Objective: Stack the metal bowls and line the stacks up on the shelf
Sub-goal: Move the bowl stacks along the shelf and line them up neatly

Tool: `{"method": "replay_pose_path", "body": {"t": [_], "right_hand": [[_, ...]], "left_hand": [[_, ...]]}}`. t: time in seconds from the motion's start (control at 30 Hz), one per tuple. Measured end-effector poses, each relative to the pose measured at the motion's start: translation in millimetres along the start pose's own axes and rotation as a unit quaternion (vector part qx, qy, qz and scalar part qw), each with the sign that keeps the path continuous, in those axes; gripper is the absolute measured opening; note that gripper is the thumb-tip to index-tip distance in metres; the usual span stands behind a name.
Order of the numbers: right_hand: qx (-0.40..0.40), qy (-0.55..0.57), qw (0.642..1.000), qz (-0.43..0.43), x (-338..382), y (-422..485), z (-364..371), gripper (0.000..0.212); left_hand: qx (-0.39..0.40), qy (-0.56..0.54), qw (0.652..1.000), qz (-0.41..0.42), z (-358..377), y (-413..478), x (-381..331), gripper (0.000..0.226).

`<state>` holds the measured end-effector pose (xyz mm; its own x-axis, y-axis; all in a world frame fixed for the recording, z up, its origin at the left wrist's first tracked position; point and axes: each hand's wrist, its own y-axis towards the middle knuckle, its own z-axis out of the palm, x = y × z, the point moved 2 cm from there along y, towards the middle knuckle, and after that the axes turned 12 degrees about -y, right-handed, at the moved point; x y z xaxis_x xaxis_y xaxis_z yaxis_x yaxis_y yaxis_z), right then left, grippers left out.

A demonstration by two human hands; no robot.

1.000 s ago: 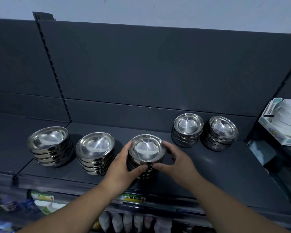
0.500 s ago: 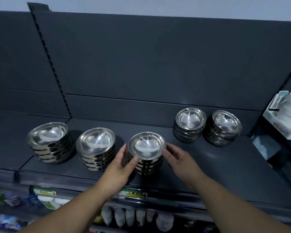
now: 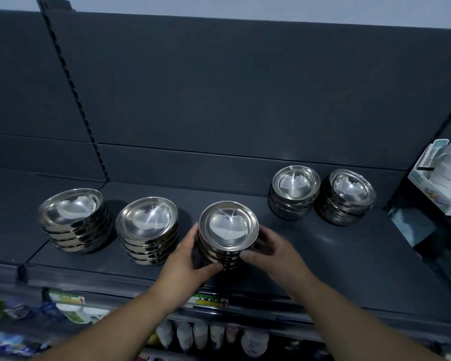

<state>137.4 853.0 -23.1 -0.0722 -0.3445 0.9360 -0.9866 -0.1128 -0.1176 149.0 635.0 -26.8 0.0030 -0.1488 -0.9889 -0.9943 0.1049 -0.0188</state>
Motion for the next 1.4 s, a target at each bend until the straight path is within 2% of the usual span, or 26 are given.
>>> {"method": "replay_pose_path", "body": {"t": [0.07,0.3,0.5,0.63,0.7,0.83,0.93,1.0,1.07,1.17,1.4], "right_hand": [[-0.004,-0.042,0.999,-0.011,-3.5,2.1,-1.4,0.084],[-0.023,-0.126,0.992,-0.008,-10.4,2.0,2.0,0.084],[-0.039,-0.145,0.989,-0.003,-14.5,3.3,9.7,0.078],[-0.039,-0.121,0.992,-0.001,-15.6,3.4,10.0,0.077],[-0.015,-0.083,0.996,0.005,-13.1,1.5,7.6,0.075],[0.006,0.014,1.000,0.013,-0.5,-1.0,0.4,0.087],[-0.011,0.042,0.999,0.007,8.9,1.7,-0.3,0.072],[-0.012,0.021,1.000,-0.012,11.8,3.5,3.2,0.054],[-0.028,0.018,0.999,-0.020,10.9,4.4,5.3,0.049],[-0.061,0.008,0.998,-0.025,7.4,5.8,6.0,0.055],[-0.094,-0.050,0.994,-0.032,8.3,5.1,8.9,0.068]], "left_hand": [[-0.006,0.013,1.000,0.003,-0.5,1.8,1.1,0.100],[-0.001,0.002,1.000,-0.006,1.2,3.3,2.0,0.095],[0.013,-0.019,0.999,-0.031,-0.3,4.7,10.4,0.093],[0.021,-0.050,0.998,-0.044,-0.6,5.5,10.4,0.091],[0.026,-0.063,0.997,-0.040,-1.4,5.2,8.3,0.099],[0.035,-0.091,0.995,-0.029,-1.7,3.8,-0.9,0.112],[0.033,-0.080,0.996,-0.009,0.2,7.2,-4.4,0.111],[0.031,-0.066,0.997,-0.003,0.8,10.2,-4.9,0.100],[0.030,-0.053,0.998,0.001,0.5,12.5,-5.6,0.086],[0.027,-0.015,0.999,0.013,-0.8,13.4,-7.3,0.090],[0.024,0.029,0.999,0.029,-1.7,12.8,-10.7,0.070]]}}
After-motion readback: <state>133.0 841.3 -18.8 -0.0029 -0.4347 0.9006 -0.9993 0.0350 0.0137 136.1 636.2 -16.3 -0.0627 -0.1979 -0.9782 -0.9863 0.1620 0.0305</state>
